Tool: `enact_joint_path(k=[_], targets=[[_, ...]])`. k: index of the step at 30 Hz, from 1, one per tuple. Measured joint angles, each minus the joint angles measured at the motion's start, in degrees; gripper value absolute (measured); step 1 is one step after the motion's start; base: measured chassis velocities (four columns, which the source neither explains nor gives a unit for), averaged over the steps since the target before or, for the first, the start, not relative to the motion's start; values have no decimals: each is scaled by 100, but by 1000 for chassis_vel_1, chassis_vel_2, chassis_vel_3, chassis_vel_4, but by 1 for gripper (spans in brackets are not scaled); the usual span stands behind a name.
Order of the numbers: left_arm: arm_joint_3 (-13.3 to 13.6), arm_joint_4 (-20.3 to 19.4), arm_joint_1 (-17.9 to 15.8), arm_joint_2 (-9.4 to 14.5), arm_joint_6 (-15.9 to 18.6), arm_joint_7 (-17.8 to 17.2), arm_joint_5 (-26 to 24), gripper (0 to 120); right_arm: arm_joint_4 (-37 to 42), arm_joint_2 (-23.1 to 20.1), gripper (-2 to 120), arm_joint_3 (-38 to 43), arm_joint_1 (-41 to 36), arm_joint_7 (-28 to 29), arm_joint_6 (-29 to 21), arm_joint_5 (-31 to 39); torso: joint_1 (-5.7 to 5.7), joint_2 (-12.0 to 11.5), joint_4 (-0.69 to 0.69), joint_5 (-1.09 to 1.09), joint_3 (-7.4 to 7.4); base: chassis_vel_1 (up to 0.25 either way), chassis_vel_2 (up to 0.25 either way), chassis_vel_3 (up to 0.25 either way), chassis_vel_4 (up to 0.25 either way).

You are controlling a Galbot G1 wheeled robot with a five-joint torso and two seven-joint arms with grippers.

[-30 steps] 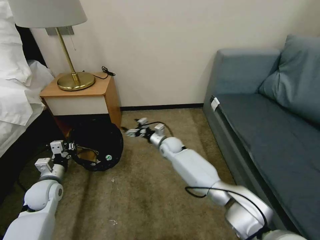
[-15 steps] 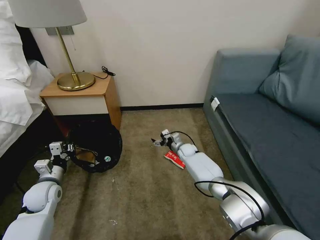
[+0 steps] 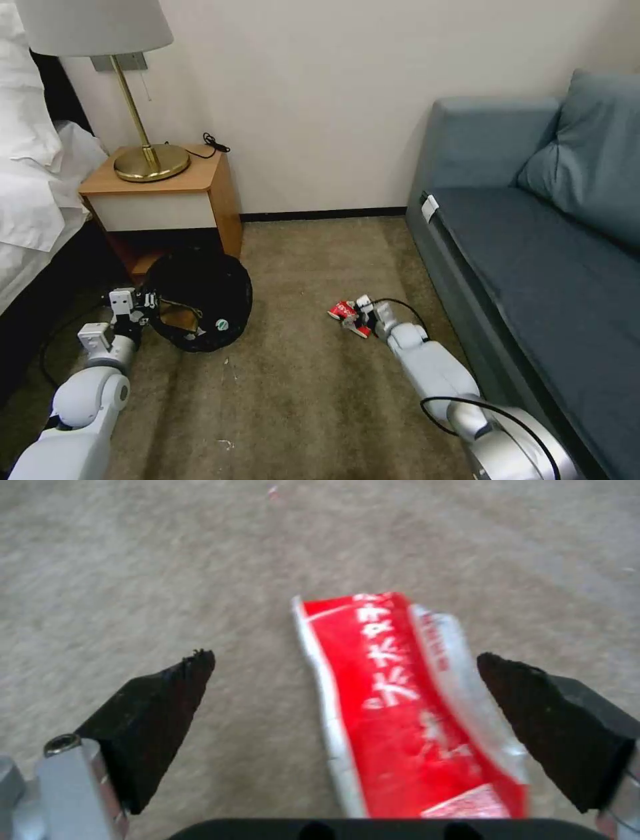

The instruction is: Pick up the trash bin, then pick up the garbage on the floor and place it into the trash bin.

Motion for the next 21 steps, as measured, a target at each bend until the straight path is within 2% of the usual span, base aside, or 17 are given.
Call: enact_joint_path(k=[11,16,21], targets=[[-146,104,141,8,-92,57,-2,5,-547,196,100,143,176,-56,70,-446,0,0,3,-1,0,0,0,0,0],[-108,25,139,26,-92,20,-26,5,-751,214,100,368,242,-27,96,-693,0,0,2,-2,0,0,0,0,0],[-109,-113,126,153,-11,-100,-161,5,-853,246,100,730,314,44,96,-879,0,0,1,-1,0,0,0,0,0]])
